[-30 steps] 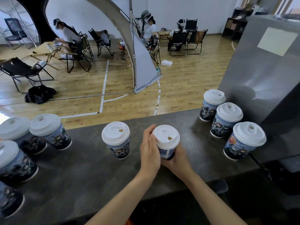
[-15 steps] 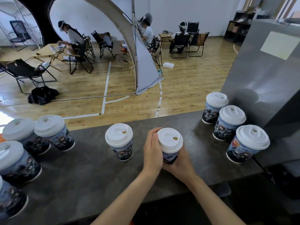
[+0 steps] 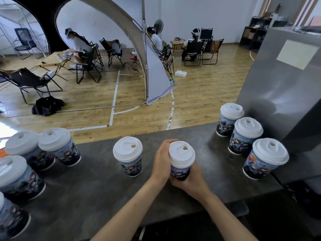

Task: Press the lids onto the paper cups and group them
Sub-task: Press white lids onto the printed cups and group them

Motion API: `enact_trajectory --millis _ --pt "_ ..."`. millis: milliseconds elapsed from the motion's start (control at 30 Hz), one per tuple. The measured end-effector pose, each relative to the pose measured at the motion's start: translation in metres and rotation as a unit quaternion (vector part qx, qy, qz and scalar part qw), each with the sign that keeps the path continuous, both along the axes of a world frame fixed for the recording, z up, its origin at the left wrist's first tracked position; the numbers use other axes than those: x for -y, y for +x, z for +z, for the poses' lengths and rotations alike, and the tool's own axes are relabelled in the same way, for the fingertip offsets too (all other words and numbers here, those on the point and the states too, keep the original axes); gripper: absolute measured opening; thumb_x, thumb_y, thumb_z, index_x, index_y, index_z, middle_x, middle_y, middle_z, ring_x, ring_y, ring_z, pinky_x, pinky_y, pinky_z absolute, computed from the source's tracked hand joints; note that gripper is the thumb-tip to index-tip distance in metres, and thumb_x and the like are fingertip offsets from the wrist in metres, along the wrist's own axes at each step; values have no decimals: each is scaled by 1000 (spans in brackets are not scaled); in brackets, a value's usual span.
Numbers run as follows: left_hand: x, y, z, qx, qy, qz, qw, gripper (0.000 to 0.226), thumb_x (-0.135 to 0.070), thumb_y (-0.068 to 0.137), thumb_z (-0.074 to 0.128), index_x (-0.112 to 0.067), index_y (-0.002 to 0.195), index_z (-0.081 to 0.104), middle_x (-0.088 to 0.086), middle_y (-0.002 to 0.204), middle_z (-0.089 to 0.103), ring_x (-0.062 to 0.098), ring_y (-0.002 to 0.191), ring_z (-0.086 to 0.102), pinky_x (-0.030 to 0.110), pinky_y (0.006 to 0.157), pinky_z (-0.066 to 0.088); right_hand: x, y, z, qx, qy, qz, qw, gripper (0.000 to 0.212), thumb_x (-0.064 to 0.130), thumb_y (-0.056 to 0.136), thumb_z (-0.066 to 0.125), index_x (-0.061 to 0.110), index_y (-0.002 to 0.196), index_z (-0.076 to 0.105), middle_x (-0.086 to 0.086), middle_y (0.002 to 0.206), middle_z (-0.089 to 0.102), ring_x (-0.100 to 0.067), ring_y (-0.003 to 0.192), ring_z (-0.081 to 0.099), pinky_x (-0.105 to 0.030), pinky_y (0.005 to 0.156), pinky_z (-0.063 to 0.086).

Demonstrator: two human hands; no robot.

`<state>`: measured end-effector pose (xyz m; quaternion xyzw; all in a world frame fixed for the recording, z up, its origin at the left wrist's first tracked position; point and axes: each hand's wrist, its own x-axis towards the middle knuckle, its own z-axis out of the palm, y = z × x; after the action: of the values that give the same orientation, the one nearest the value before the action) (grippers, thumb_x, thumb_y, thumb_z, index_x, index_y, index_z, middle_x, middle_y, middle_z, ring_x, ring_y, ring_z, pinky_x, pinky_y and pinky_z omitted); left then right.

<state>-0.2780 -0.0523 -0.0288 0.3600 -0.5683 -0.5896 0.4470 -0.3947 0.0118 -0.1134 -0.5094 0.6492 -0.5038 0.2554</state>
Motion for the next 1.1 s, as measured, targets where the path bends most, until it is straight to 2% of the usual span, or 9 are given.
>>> enact_trajectory --millis 133,300,433,500,667,800,867,1000,1100 --pt "0 6 -2 -19 -6 -31 999 39 -28 101 37 -13 111 71 -7 105 77 5 102 69 18 88 51 1 4 0 5 -5 7 1000 94 52 68 94 36 148 47 18 143 60 -5 132 58 -39 108 52" --pt "-10 8 -9 -53 -17 36 998 41 -30 99 36 -10 113 69 -1 106 76 8 102 69 19 88 52 -3 8 5 -8 -8 -15 1000 101 69 62 90 46 143 35 28 141 53 6 129 55 -14 97 51" --pt "-6 4 0 -50 11 -12 999 40 -28 91 41 -10 111 71 -5 102 78 5 98 70 17 84 52 -1 4 0 -22 14 6 1000 97 43 67 92 32 150 43 21 141 59 1 131 56 -35 107 53" --pt "2 2 8 -24 25 -51 998 40 -31 91 43 -12 111 73 -5 104 78 5 99 70 18 85 53 -2 3 -1 -24 15 5 1000 97 40 67 90 30 151 43 20 140 60 1 130 57 -38 107 53" --pt "0 2 1 4 21 8 1000 37 -8 108 38 -14 105 74 -8 101 77 0 94 69 12 79 50 -1 6 6 11 -3 6 1000 103 58 65 94 35 150 40 20 144 57 -1 133 56 -31 106 51" --pt "-10 0 -7 -23 11 75 997 34 -16 109 37 -14 108 70 -2 104 75 10 101 68 21 87 54 -4 7 9 17 -7 -10 1000 102 52 63 96 34 146 41 23 140 57 1 130 56 -17 100 50" --pt "-4 -1 0 -28 35 51 998 31 -17 104 41 -16 103 72 -6 99 77 9 97 69 18 82 53 -5 4 6 -1 5 3 1000 94 41 65 94 27 146 48 19 137 62 -2 128 59 -19 100 51" --pt "11 0 18 10 90 -72 993 33 -19 103 46 -19 102 79 -8 99 80 0 91 71 11 74 51 -4 1 2 -24 29 16 999 83 43 65 86 23 140 57 14 129 67 -4 121 63 -15 96 52" --pt "8 2 15 7 76 -35 997 39 -9 104 41 -20 99 78 -14 97 79 -6 88 69 8 72 49 -2 3 5 -24 14 24 999 88 51 68 88 29 146 52 19 136 63 0 127 59 -19 102 51"
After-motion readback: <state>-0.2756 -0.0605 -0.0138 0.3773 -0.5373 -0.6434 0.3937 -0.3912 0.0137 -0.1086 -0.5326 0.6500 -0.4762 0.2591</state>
